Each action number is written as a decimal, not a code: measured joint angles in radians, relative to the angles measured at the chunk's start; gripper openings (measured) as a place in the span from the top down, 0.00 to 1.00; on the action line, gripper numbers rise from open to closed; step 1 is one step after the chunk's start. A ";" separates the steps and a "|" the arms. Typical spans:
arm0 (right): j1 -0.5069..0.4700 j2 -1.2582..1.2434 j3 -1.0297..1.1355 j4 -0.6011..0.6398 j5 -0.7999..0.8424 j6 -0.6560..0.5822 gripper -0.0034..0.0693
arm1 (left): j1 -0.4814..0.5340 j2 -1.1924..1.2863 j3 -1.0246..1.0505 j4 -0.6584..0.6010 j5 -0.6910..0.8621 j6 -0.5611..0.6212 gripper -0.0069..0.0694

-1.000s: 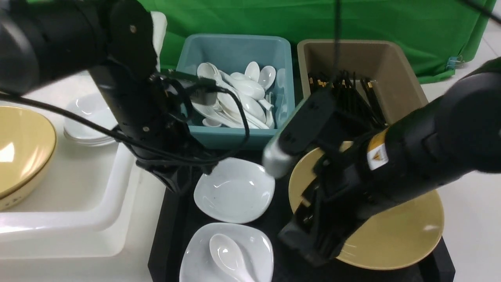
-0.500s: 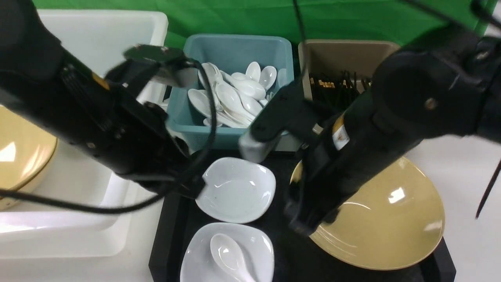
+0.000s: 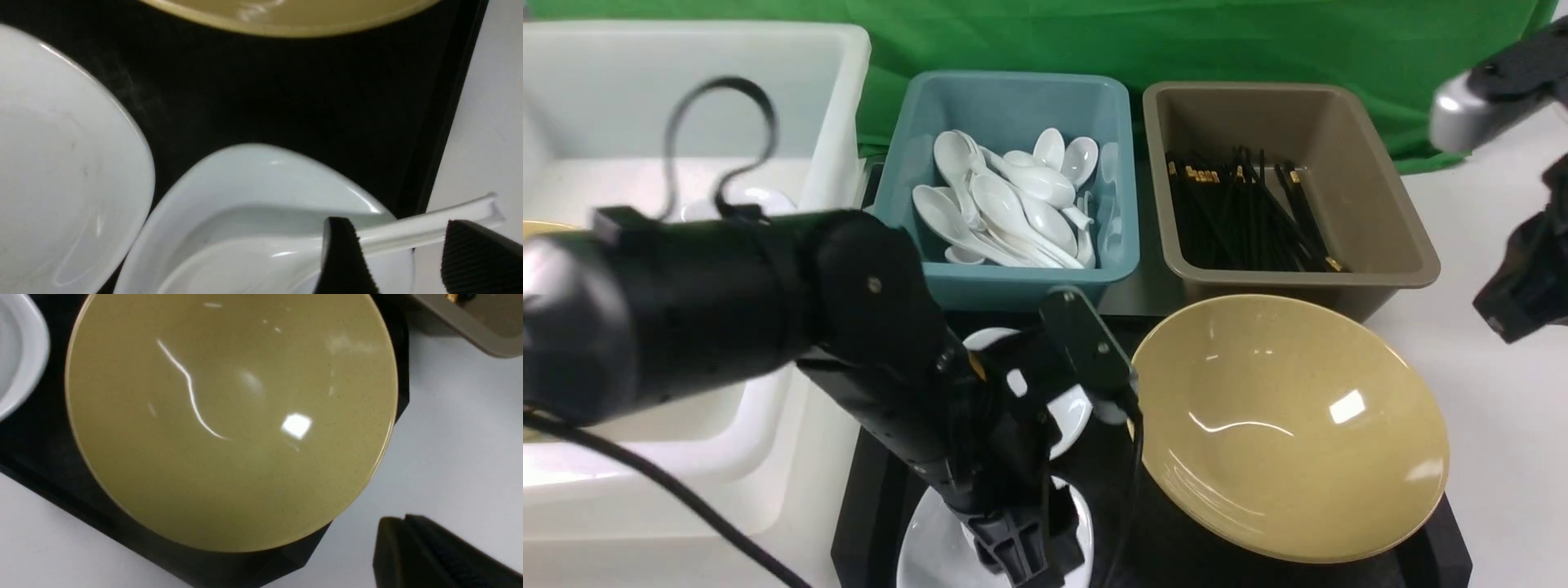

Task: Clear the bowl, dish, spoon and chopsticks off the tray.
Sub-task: Use the left arm to grab the soup spoon in the middle, then use the left arm to put the soup spoon into the small storage box in the middle

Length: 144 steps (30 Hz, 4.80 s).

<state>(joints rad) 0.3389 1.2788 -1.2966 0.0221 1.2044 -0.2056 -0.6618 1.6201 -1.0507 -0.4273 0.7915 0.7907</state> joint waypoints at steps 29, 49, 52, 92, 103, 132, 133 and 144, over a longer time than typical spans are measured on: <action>-0.003 -0.069 0.032 0.060 -0.020 -0.002 0.96 | -0.004 0.161 0.000 0.107 -0.111 -0.003 0.71; -0.003 -0.069 0.032 0.061 -0.020 -0.019 0.96 | -0.003 0.095 0.000 0.131 0.004 -0.152 0.70; -0.003 -0.069 0.032 0.061 -0.020 -0.019 0.96 | -0.003 0.095 0.000 0.123 -0.007 -0.147 0.52; -0.003 -0.069 0.032 0.061 -0.043 -0.021 0.96 | -0.033 0.072 -0.006 0.066 -0.156 -0.173 0.69; -0.003 -0.069 0.032 0.066 -0.066 -0.021 0.96 | 0.134 -0.019 -0.298 0.100 -0.166 -0.446 0.70; -0.003 -0.069 0.032 0.094 -0.104 -0.043 0.96 | 0.289 0.373 -0.679 0.248 -0.271 -0.634 0.14; -0.003 -0.069 0.032 0.102 -0.105 -0.046 0.96 | 0.290 0.355 -0.689 0.249 -0.208 -0.649 0.13; -0.003 -0.049 0.032 0.222 -0.141 -0.156 0.95 | 0.290 0.187 -0.685 0.147 0.193 -0.601 0.89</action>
<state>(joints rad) 0.3361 1.2303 -1.2643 0.2441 1.0633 -0.3621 -0.3718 1.8073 -1.7359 -0.2806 0.9842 0.1899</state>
